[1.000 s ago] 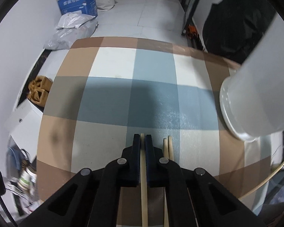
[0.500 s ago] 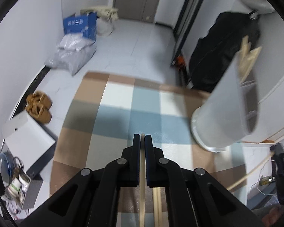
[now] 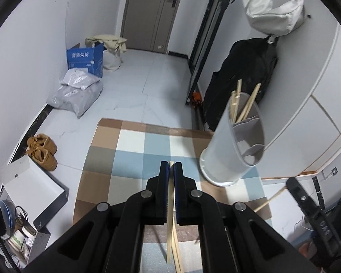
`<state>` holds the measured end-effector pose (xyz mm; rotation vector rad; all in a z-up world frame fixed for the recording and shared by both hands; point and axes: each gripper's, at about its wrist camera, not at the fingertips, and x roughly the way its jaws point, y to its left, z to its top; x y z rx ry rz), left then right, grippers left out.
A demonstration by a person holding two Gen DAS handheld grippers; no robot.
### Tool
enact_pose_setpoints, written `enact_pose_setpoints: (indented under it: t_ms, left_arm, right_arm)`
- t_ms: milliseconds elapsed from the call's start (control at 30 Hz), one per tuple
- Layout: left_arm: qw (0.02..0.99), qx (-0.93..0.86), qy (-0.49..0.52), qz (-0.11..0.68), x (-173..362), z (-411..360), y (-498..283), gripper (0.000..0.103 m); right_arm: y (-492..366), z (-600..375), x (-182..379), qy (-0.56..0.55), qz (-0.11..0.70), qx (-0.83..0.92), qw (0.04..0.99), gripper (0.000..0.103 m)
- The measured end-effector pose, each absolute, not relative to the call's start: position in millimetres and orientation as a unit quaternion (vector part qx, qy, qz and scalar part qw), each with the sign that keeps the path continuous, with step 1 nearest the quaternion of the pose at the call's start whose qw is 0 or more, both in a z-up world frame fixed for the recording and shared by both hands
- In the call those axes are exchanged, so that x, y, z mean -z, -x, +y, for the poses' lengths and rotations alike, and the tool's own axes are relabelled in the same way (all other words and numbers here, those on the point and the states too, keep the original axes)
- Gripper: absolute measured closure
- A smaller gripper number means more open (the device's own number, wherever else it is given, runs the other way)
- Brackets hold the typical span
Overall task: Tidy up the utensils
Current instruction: 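Lift the left gripper's chopstick toward the holder while the right gripper holds its chopstick above it, then carry both chopsticks up over the white holder with both grippers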
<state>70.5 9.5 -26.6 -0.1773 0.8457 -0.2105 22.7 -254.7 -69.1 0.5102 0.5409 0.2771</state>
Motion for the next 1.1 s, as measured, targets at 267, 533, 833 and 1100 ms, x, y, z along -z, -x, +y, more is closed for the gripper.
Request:
enact_pose_setpoints:
  t_ms: [267, 533, 833, 1100]
  left_arm:
    - [0.904, 0.116, 0.087, 0.401, 8, 7, -68, 0.103]
    - [0.907, 0.144, 0.103, 0.381, -20, -3, -63, 0.103]
    - [0.908, 0.173, 0.142, 0.354, -58, -16, -90, 0.103]
    - [0.914, 0.189, 0.161, 0.322, -92, -28, -120, 0.103]
  right_arm:
    - [-20, -237, 59, -0.209, 0.256, -0.137, 0.934, 0.098]
    - [-23, -242, 42, -0.206, 0.248, -0.133, 0.937, 0.098]
    - [-38, -264, -1, -0.185, 0.236, -0.13, 0.945, 0.098]
    - [-72, -278, -66, -0.134, 0.207, -0.14, 0.959, 0.098]
